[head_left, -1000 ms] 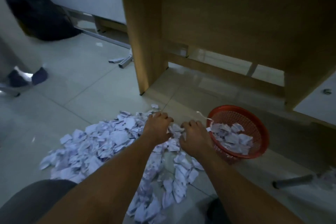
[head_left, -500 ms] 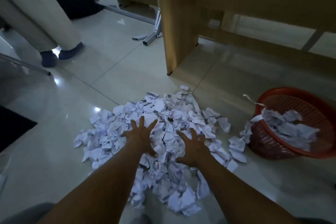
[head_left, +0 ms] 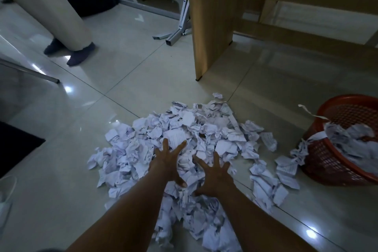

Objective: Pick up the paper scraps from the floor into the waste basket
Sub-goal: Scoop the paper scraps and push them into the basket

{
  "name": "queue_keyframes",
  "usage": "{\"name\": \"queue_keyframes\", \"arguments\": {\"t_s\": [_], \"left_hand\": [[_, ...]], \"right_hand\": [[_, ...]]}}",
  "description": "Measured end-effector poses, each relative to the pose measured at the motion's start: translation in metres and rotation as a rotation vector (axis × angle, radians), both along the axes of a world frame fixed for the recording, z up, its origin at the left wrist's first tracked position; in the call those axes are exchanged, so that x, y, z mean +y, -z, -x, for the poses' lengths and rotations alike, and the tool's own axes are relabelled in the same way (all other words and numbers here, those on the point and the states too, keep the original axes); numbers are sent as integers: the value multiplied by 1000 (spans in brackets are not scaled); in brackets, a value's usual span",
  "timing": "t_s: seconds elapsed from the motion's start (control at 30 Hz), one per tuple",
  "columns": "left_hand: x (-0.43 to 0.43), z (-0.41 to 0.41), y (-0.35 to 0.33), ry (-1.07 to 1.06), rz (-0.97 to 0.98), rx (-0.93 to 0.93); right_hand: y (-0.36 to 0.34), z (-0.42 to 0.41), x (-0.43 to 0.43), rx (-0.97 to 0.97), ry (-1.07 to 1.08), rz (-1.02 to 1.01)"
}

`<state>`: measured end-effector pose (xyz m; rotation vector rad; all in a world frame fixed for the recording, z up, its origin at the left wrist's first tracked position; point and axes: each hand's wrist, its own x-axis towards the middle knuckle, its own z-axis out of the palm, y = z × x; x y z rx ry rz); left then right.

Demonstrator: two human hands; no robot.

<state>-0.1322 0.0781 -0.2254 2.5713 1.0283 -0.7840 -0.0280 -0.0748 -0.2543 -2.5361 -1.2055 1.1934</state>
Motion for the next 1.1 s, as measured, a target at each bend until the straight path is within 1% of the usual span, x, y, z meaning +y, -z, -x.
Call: {"name": "queue_keyframes", "arguments": {"t_s": [0.17, 0.37, 0.7, 0.83, 0.97, 1.1], "left_hand": [[5, 0, 11, 27, 14, 17], [4, -2, 19, 55, -17, -1], [-12, 13, 29, 23, -76, -82], [-23, 13, 21, 58, -101, -92], [-31, 16, 7, 43, 23, -156], [-33, 9, -23, 65, 56, -200]], "right_hand": [[17, 7, 2, -37, -7, 38], [31, 8, 2, -158, 48, -75], [35, 6, -11, -110, 48, -123], [25, 3, -19, -106, 53, -150], [3, -7, -26, -117, 81, -183], [-38, -27, -33, -177, 119, -267]]}}
